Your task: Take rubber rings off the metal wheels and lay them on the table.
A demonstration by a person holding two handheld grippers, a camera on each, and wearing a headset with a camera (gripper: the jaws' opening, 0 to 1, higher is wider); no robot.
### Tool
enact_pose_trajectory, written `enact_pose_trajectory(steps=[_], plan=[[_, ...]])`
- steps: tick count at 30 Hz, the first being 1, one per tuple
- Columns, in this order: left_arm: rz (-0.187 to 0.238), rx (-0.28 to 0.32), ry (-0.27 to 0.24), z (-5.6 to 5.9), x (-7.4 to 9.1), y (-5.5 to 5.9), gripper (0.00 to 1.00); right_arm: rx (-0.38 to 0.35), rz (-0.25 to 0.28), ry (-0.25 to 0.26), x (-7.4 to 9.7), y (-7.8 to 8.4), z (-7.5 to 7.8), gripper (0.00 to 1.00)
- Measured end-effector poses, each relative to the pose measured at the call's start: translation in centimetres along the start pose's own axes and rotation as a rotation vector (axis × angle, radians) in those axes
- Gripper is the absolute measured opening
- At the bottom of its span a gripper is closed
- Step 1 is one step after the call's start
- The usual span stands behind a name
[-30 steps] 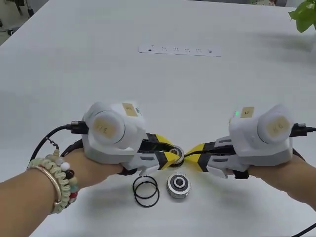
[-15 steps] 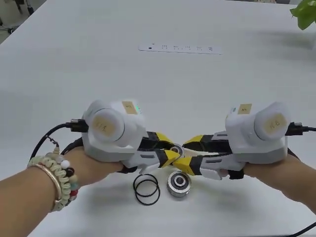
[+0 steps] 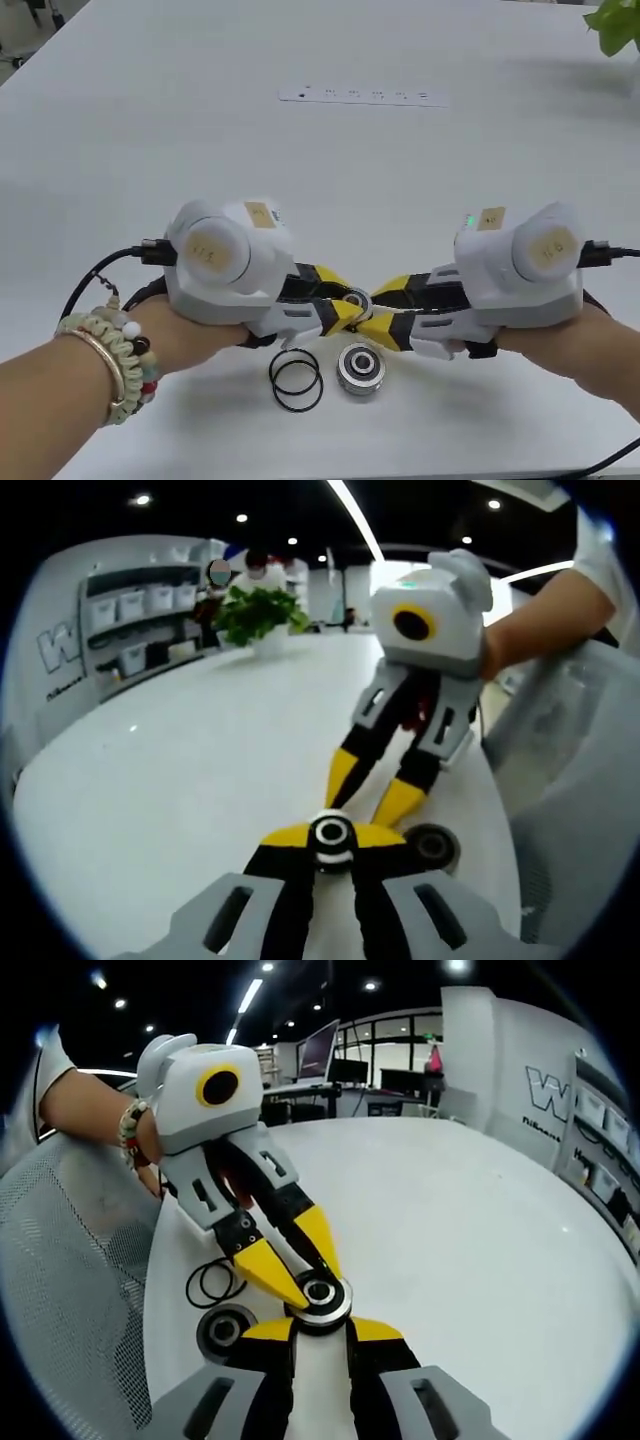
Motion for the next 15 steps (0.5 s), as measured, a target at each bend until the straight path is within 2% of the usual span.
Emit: enact_pose_trajectory(steps=[7,12,15], plan=[[0.000,0.003,-0.002,0.05,0.00,-0.02,0.15,-0.009,-0.010,0.002,0.10,-0.04,0.00,0.15],[0.001,0.007,-0.003,0.06,-0.01,-0.03,0.15,-0.028,-0.025,-0.003,0.27,0.17,0.10,0.08],[0.002,0.011,-0.005,0.05,-0.01,-0.04,0.15,-0.004,-0.033,0.002,0.26,0.03,-0.04,0.08]])
Point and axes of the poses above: the centre of the closed fingertips' face, and the gripper's own axes: x roughly backward along the fingers, z roughly to its right, y roughly out of its underside, the point moved 10 cm from there along x, roughly backward along the fingers, and after that the axes turned 3 degrees about -x, right-handed, at the moved point
